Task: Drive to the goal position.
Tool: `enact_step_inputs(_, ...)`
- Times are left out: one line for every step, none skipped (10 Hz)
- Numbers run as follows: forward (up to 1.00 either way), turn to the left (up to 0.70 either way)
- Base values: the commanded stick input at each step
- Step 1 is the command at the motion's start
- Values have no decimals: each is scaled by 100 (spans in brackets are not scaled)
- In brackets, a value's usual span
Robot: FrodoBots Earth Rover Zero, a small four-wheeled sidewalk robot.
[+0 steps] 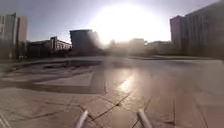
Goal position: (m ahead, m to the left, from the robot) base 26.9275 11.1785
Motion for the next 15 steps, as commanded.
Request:
enact_step_inputs(100,-27)
enact_step_inputs(100,-27)
enact_step_inputs(100,-27)
enact_step_inputs(100,-27)
enact_step_inputs(100,-27)
enact_step_inputs(100,-27)
enact_step_inputs(100,-13)
enact_step_inputs(100,0)
enact_step_inputs(100,0)
enact_step_inputs(100,0)
enact_step_inputs(100,0)
enact_step_inputs(100,0)
enact_step_inputs(100,0)
enact_step_inputs(100,0)
enact_step_inputs(100,0)
